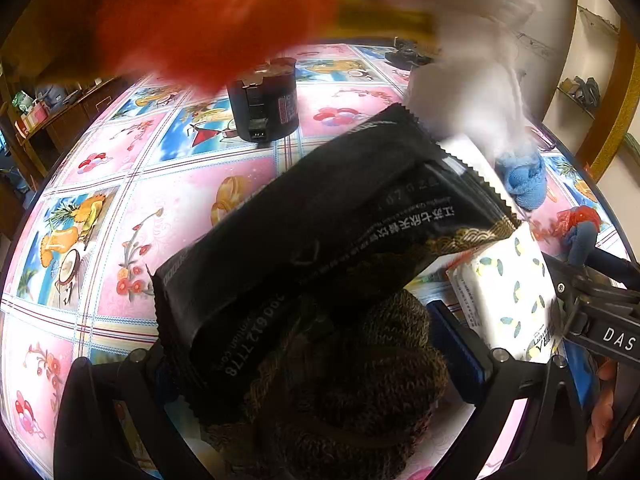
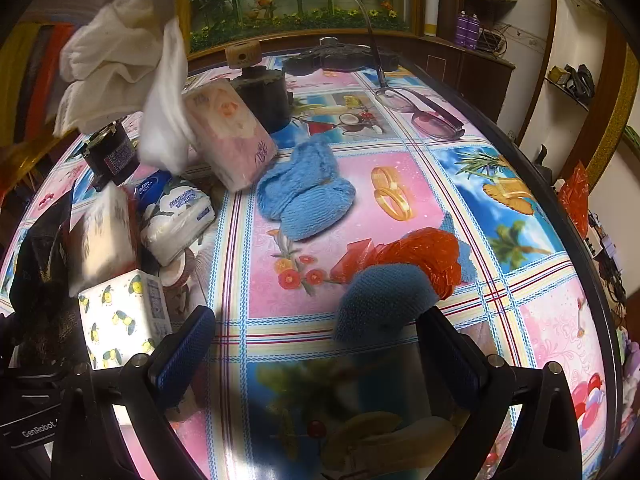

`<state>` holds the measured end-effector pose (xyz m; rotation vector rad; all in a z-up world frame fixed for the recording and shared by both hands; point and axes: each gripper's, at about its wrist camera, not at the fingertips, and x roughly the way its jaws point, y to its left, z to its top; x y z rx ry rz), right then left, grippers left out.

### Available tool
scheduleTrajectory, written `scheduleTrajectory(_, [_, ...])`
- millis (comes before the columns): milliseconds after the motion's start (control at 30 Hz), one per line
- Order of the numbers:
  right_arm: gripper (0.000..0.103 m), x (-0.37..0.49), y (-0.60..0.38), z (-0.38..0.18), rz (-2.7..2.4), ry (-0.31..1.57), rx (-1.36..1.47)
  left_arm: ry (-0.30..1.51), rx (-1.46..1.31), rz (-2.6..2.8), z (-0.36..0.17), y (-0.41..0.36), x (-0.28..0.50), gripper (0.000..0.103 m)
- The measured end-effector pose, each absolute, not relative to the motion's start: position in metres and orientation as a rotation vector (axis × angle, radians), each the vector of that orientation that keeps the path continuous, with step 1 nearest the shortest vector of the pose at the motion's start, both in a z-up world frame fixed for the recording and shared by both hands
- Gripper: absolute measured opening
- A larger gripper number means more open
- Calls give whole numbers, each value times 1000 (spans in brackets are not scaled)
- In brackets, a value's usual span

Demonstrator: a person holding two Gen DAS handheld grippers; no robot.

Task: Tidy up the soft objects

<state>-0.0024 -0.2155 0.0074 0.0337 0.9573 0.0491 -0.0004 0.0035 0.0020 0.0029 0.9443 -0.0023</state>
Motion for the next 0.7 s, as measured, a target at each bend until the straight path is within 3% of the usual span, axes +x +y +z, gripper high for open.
scheduleTrajectory(700, [102,-3,-216,8,49,953,32,944,2,-2,5,6,-3,103])
